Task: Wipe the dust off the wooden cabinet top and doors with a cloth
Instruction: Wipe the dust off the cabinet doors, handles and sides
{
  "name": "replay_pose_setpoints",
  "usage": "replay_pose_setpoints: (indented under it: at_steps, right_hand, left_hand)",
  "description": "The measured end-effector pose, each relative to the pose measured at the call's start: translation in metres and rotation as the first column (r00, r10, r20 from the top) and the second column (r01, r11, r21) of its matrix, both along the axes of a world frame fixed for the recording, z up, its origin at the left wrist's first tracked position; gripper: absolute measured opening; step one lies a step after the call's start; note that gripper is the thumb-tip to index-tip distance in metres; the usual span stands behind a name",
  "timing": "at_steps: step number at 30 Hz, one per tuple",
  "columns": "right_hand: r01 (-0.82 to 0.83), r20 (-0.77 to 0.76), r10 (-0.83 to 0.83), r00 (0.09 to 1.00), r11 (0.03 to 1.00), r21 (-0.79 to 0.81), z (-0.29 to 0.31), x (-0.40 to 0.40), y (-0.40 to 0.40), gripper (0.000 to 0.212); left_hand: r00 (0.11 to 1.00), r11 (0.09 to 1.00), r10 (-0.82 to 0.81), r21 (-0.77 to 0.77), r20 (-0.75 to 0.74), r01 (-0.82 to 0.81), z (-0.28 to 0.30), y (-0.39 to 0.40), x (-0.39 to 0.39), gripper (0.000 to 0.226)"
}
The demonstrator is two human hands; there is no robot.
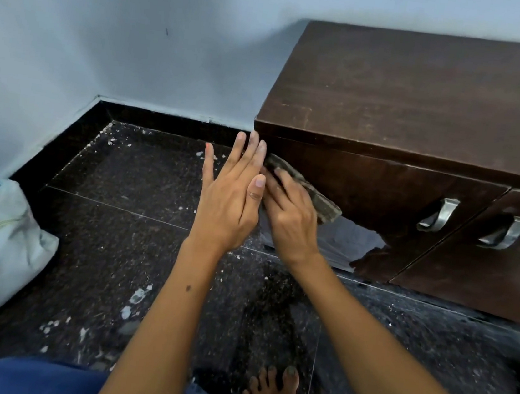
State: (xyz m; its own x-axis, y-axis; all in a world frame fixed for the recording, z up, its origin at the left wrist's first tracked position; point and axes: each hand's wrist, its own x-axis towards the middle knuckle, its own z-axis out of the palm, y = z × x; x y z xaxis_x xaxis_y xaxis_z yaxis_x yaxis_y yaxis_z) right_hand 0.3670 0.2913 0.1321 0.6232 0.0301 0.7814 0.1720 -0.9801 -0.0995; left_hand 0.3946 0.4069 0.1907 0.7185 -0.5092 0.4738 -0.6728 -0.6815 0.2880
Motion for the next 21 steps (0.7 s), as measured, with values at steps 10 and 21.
replay_pose_setpoints:
  at_steps: [10, 21]
  right_hand:
    - [-0.049, -0.084, 0.042, 0.996, 0.995, -0.086, -0.017, -0.006, 0.002, 0.020]
    - [-0.112, -0.404, 0.012, 0.915, 0.968, -0.226, -0.052, -0.043, -0.043, 0.033]
  left_hand:
    - [1.000, 0.999, 0.006, -0.044, -0.002, -0.006, -0.001, -0.001, 0.001, 0.058]
    - [0.996, 0.995, 0.087, 0.043, 0.017, -0.087, -0.012, -0.020, -0.018, 0.061]
